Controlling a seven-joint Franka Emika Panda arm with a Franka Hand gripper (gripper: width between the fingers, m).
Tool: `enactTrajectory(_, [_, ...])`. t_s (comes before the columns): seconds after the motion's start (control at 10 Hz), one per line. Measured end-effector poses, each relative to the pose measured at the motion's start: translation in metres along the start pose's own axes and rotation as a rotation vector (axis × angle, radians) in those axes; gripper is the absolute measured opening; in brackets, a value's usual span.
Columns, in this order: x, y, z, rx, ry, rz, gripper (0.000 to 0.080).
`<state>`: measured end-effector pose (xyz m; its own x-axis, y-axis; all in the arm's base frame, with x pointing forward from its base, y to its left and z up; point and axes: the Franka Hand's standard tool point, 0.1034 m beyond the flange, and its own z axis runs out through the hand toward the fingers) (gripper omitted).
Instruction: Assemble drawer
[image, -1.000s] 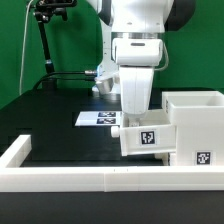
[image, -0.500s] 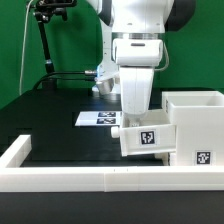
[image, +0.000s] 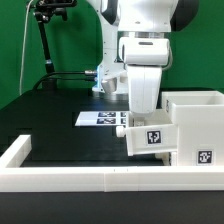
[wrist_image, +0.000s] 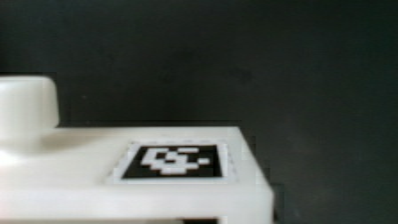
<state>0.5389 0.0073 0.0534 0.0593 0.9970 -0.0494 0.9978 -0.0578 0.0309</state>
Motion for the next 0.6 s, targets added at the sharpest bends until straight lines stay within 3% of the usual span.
enactTrajectory(0.4, [0.0008, -0.0001, -0.0001, -0.001, -0.003, -0.009, 0.0044])
enactTrajectory(0.6, [0.0010, 0.0031, -0.0018, 0.039, -0.035, -0.048, 0.0044])
